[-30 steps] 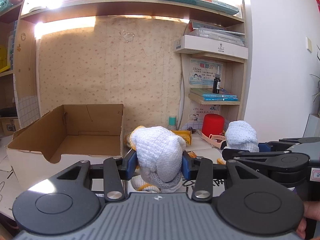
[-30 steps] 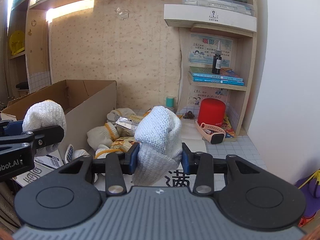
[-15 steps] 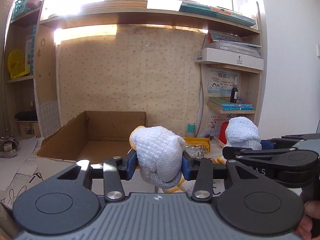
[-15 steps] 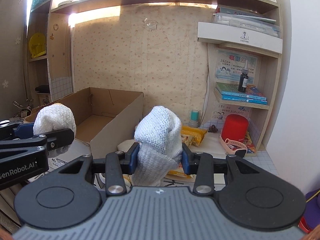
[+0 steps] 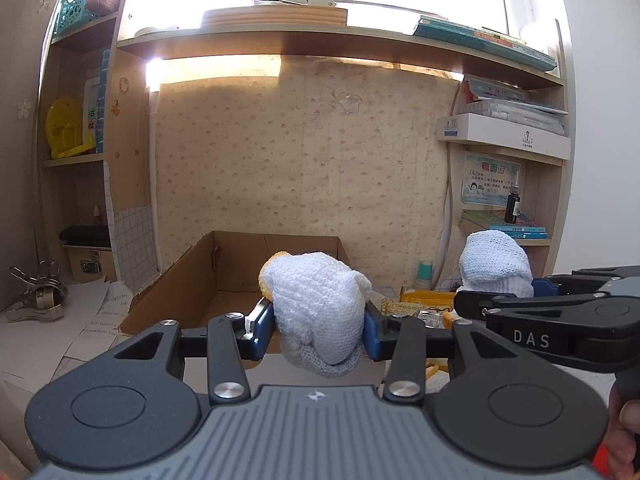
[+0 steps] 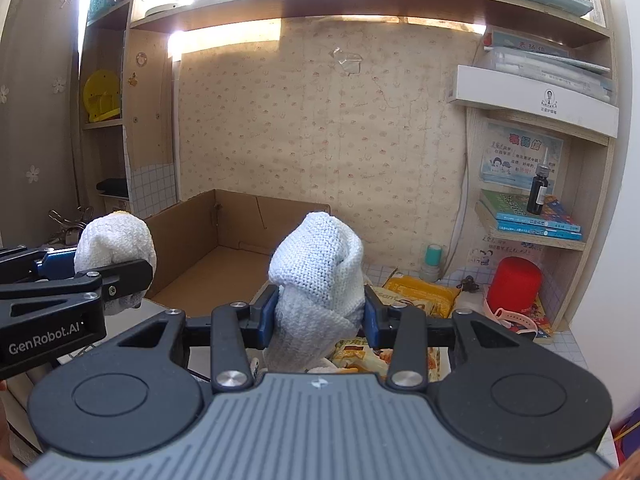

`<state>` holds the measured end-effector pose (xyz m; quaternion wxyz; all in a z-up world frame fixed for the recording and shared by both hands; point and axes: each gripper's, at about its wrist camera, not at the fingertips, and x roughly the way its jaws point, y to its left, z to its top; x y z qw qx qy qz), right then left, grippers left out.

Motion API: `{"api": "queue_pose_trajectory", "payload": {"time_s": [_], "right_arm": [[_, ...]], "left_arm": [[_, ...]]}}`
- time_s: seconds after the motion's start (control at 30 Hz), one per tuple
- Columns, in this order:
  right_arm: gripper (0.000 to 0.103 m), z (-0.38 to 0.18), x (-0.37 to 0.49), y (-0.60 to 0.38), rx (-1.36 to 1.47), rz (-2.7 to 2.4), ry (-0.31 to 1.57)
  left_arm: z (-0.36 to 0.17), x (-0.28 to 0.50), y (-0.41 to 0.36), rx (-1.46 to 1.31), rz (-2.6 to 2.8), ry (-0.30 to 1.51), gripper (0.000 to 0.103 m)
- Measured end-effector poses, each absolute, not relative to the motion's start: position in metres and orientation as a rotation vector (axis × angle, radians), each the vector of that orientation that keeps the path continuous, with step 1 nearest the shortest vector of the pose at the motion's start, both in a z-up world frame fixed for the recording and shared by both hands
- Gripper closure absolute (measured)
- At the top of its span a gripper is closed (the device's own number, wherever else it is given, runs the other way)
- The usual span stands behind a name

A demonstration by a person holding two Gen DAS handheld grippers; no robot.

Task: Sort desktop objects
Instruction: 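Carry both held gloves up and over the open cardboard shoebox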

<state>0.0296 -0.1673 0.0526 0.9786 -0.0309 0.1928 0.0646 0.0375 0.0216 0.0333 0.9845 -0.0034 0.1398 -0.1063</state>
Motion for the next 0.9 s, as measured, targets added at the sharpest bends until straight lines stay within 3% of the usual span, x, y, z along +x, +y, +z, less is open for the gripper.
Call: {"api": "queue_pose_trajectory", "payload": {"time_s": [0.9], "right_arm": [[0.061, 0.049, 0.104, -0.096, -0.101, 0.271, 0.441]], "left_arm": [[0.023, 0.112, 0.082, -0.053, -0.061, 0.355, 0.057]]}}
